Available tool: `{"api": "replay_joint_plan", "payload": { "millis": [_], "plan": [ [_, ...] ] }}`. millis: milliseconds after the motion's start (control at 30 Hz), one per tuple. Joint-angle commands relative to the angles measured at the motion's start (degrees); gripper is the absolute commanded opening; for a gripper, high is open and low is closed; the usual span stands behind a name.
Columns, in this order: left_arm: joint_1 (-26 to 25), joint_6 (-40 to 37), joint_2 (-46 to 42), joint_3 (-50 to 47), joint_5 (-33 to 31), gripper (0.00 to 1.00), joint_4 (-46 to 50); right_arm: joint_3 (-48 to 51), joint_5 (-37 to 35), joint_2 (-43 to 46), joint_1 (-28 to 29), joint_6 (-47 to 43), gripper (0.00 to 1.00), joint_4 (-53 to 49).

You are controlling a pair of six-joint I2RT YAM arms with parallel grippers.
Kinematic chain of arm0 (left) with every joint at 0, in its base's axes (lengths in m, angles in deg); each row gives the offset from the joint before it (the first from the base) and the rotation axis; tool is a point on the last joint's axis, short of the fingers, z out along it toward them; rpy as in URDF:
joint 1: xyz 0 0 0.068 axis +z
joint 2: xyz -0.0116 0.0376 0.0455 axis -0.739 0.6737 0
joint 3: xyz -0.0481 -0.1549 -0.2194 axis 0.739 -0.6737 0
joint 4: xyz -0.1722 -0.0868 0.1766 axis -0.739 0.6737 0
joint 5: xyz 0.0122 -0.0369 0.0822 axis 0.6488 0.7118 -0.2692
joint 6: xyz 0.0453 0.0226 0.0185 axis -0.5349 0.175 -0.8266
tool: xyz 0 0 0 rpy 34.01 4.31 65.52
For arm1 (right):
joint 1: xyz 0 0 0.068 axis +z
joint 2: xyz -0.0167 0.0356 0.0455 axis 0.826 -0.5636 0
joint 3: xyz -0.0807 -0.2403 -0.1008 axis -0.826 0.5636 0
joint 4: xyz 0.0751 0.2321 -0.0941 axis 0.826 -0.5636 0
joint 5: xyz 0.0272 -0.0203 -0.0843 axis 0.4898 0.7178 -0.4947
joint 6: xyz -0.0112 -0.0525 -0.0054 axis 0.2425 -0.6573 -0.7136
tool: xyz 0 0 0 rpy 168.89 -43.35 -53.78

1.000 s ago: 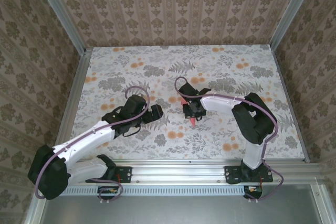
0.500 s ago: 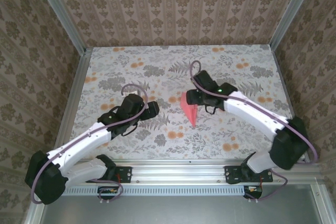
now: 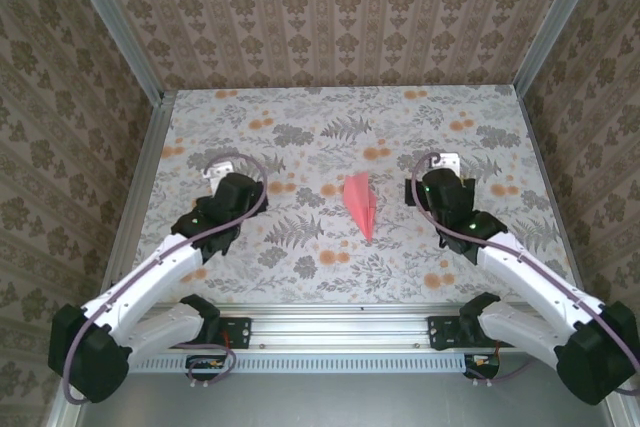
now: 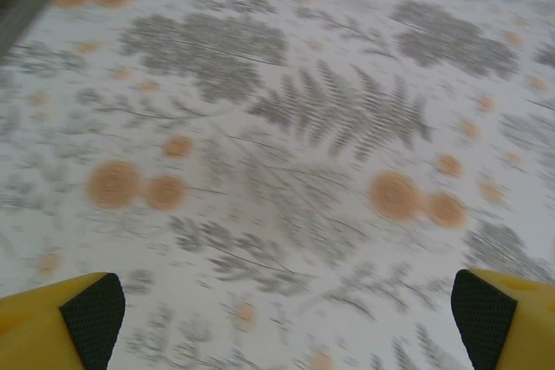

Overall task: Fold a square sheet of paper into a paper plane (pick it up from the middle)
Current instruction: Reset both arms

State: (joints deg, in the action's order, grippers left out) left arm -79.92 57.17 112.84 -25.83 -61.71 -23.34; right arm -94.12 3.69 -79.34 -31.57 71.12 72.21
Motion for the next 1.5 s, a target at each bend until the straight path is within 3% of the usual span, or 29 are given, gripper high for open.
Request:
{"api": "replay_joint_plan", "payload": {
  "millis": [0, 67, 200, 367, 600, 833, 933, 1033, 1300, 1467],
  "plan": [
    [7.09, -3.57, 1.60, 0.40, -4.95, 1.00, 1.99, 1.62, 0.42, -3.35, -6.82, -5.53, 1.00, 9.57],
    [11.43, -4.21, 1.47, -1.61, -5.34, 1.00, -0.07, 2.82, -1.42, -7.65, -10.86, -5.21, 1.00, 12.91],
    [17.46, -7.03, -0.21, -7.38, -5.90, 1.00, -7.43, 5.32, 2.81, -14.11, -17.90, -4.80, 1.00, 19.85],
    [23.10, -12.65, -2.49, -8.16, -2.59, 1.00, -9.33, 6.10, 6.12, -19.77, -19.71, -7.04, 1.00, 30.31],
    [26.09, -18.61, -2.36, -10.03, -0.02, 1.00, -13.74, 3.06, 10.70, -27.14, -20.51, -9.56, 1.00, 38.37],
    [27.46, -26.16, -0.43, -14.92, 2.82, 1.00, -27.55, 5.40, 18.38, -29.81, -21.57, -11.26, 1.00, 48.02],
    [27.83, -28.46, 2.49, -18.44, 4.91, 1.00, -38.18, 10.31, 22.41, -29.37, -21.57, -12.78, 1.00, 57.43],
    [27.96, -30.55, 6.22, -19.29, 7.79, 1.00, -44.70, 15.78, 21.37, -33.01, -21.44, -12.90, 1.00, 71.04],
    [32.35, -31.23, 14.22, -20.85, 18.26, 1.00, -60.20, 14.53, 20.41, -32.19, -21.24, -12.65, 1.00, 67.18],
    [32.89, -34.18, 19.54, -16.94, 25.49, 1.00, -60.82, 14.72, 17.90, -32.15, -21.22, -11.80, 1.00, 67.40]
  ]
}}
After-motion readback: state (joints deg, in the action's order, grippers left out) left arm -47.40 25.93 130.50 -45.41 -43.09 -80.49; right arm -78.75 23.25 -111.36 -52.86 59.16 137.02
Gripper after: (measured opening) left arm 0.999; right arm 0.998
